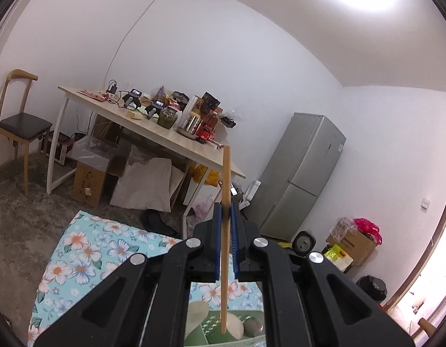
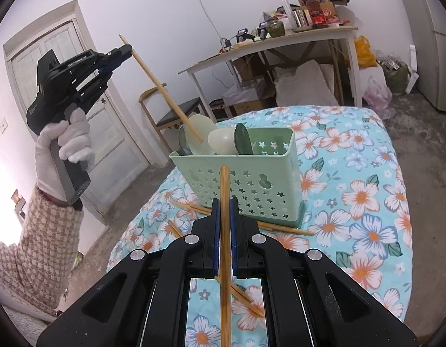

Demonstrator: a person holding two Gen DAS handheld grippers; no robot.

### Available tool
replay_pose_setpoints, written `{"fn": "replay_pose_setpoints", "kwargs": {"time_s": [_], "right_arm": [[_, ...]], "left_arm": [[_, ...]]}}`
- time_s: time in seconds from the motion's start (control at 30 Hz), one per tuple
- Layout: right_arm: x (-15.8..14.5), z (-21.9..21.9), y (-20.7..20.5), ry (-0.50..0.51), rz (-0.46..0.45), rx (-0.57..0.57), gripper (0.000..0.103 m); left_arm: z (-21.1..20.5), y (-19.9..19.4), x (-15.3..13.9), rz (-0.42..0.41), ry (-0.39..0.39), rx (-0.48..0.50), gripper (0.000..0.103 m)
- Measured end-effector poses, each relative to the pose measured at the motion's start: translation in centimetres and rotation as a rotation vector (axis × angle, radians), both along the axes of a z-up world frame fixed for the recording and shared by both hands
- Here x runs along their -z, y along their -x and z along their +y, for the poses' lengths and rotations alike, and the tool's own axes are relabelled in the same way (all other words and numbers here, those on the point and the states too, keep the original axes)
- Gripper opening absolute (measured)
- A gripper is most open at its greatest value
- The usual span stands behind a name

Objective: Organize utensils
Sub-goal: 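Lift both held chopsticks and carry them above the basket with both tools, then open the left tool to drop its chopstick into the basket while the right tool holds its chopstick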

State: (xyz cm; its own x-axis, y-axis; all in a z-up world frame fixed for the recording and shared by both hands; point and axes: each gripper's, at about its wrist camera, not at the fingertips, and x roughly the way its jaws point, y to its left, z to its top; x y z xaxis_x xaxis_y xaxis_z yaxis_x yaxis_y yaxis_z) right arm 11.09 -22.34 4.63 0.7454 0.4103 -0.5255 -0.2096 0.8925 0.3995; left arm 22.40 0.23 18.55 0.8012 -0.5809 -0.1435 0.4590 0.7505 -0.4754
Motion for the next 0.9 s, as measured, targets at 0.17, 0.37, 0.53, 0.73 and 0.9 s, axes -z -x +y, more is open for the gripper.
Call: {"fn": "replay_pose_setpoints", "kwargs": {"time_s": [0.17,0.37,0.53,0.73,0.9], "right_arm": [[0.0,-0.3,0.0,0.000,0.002,0.005,0.005],[-0.4,-0.5,0.1,0.015,0.003,0.011,0.005],[-1.6,-0.2,0.3,0.033,-0.026,0.002,0.005],[-4.6,0.6,0.1,0.063,-0.099,-0.018,0.005],[-7.8,1.7,-0.8,0.077,-0.178,-0.052,0.005]], "left_arm": [[-0.5,-1.3,1.9,0.032,0.002,-0.006,0.005],[-1.3,-1.8,5.7,0.118,0.007,0.024,0.006],[-1.6,-1.1,7.5,0.165,0.004,0.071,0.007],[-0.8,0.2,8.7,0.192,-0.003,0.074,0.036],[0.6,1.4,9.2,0.197,-0.009,0.064,0.041]]}}
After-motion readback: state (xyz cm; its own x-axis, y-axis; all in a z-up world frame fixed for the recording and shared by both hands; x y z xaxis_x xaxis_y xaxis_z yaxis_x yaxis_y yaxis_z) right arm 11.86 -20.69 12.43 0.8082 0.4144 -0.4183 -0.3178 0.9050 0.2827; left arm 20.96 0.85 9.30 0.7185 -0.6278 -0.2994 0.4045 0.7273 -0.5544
